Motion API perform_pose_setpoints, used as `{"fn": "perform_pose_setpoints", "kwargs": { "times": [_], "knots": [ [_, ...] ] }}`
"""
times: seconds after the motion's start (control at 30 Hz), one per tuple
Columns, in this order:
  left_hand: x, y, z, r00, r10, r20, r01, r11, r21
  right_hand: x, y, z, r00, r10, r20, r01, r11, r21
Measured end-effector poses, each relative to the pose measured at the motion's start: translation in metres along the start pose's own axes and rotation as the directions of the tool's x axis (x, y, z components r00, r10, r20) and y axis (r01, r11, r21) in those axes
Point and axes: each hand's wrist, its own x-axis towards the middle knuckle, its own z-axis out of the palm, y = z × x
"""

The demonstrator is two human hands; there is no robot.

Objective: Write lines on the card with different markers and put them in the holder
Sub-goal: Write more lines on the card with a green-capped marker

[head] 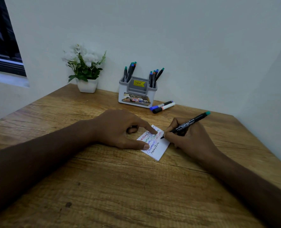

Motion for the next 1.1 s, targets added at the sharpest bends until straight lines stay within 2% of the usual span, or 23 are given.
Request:
{"fn": "perform_pose_setpoints", "kwargs": {
  "times": [0.23,0.4,0.77,1.1],
  "knots": [
    [0.0004,0.0009,0.0007,1.0,0.001,-0.01,-0.001,1.0,0.012,-0.0003,0.0017,0.0022,0.996,-0.056,0.062,0.058,0.998,-0.031],
    [-0.0002,0.0003,0.0009,1.0,0.001,-0.007,-0.001,1.0,0.007,0.002,0.0033,0.0013,0.999,-0.046,0.021,0.046,0.999,-0.019],
    [0.0011,-0.0025,0.0022,1.0,0.007,0.009,-0.008,1.0,0.018,0.0014,0.0042,0.0008,0.996,-0.067,0.054,0.067,0.998,-0.007],
    [0.0006,-0.0011,0.001,1.0,-0.002,0.005,0.002,1.0,0.009,0.0023,0.0051,0.0001,0.999,-0.029,0.037,0.029,1.0,0.004]
  ]
}}
